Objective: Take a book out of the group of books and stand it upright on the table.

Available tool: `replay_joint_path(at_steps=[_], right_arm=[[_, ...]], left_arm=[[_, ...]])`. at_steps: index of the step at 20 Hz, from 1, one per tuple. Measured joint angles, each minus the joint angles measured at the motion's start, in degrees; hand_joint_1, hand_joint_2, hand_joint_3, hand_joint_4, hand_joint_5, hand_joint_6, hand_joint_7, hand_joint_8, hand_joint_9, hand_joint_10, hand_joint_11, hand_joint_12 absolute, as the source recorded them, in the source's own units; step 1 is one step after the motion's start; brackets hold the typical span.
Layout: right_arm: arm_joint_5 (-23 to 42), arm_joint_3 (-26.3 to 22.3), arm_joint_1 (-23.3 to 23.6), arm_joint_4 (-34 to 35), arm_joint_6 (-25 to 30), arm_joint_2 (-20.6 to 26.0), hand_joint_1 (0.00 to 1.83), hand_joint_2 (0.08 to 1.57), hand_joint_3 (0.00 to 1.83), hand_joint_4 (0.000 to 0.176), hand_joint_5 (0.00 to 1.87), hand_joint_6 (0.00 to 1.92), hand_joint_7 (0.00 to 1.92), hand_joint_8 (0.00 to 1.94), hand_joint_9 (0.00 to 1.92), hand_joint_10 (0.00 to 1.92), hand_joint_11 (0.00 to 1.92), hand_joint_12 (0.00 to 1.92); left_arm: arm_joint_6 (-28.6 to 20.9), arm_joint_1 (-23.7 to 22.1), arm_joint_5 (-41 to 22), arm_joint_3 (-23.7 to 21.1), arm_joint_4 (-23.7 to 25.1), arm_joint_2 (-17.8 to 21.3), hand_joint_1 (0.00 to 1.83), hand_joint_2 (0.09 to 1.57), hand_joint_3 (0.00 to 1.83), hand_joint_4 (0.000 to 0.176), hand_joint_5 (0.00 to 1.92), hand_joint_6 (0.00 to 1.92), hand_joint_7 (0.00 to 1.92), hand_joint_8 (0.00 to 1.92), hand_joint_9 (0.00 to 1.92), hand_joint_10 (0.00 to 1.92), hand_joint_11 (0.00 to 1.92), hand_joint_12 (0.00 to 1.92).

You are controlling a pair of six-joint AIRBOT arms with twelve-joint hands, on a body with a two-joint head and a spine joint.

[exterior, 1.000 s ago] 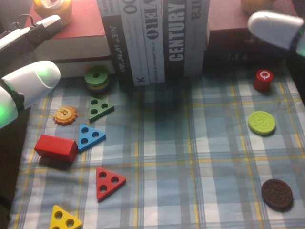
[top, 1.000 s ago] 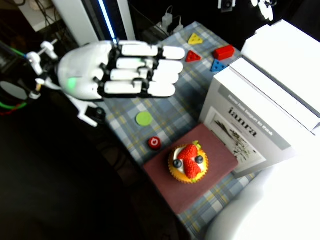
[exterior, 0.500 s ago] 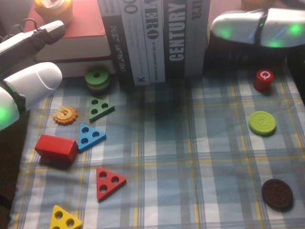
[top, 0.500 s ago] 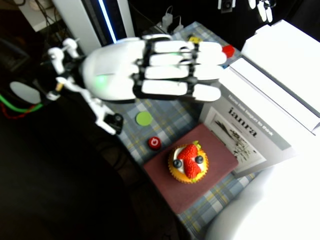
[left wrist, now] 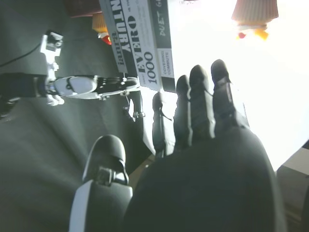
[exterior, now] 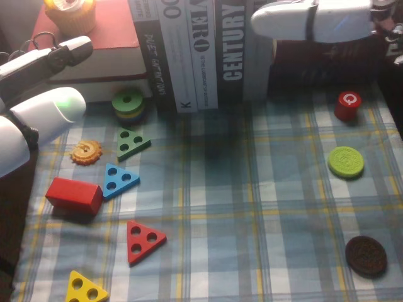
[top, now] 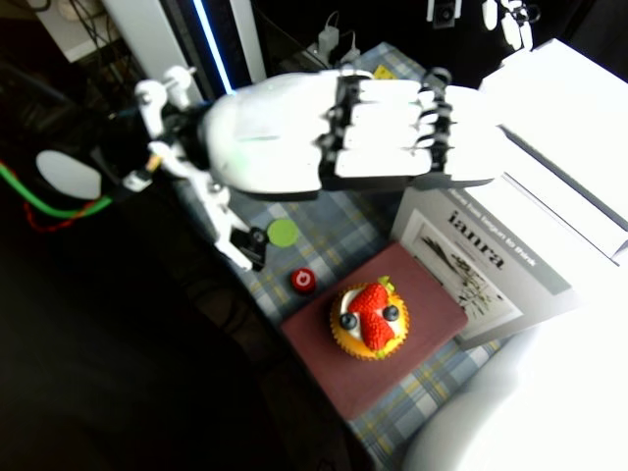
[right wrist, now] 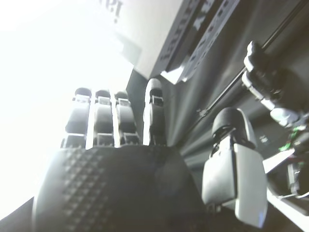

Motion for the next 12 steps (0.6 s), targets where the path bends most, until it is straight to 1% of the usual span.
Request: replay_joint_path(at_steps=[3,6,9,12], right_arm=[[-2.6,0.46,1.03,-1.44,0.0,-0.48,0.0,1.13,0.01,0.176,0.25,0.01,0.0,0.0,0.0,0.0,0.0,0.0],[-5.38,1.36,3.41,-3.3,0.0,-0.74,0.0,1.13,0.01,0.176,0.26,0.01,0.0,0.0,0.0,0.0,0.0,0.0],[-7.61,1.49,3.69,-5.18,0.0,-0.94,0.0,1.12,0.0,0.176,0.27,0.01,0.0,0.0,0.0,0.0,0.0,0.0],[-7.82,1.49,3.74,-5.07,0.24,-0.96,0.0,1.13,0.01,0.176,0.26,0.0,0.0,0.0,0.0,0.0,0.0,0.0]], left_arm=[[-0.02,0.0,0.11,0.0,-0.22,0.0,0.0,1.27,0.0,0.176,0.28,0.0,0.2,0.0,0.16,0.0,0.0,0.15],[-0.04,0.0,0.13,0.0,-0.15,0.0,0.0,1.28,0.0,0.176,0.29,0.0,0.19,0.0,0.14,0.0,0.0,0.03],[-0.04,0.0,0.13,0.0,-0.17,0.0,0.0,1.28,0.0,0.176,0.3,0.0,0.21,0.0,0.16,0.01,0.03,0.03],[-0.07,0.0,0.11,-0.02,-0.17,0.0,0.0,1.27,0.0,0.176,0.29,0.0,0.21,0.0,0.16,0.0,0.02,0.03]])
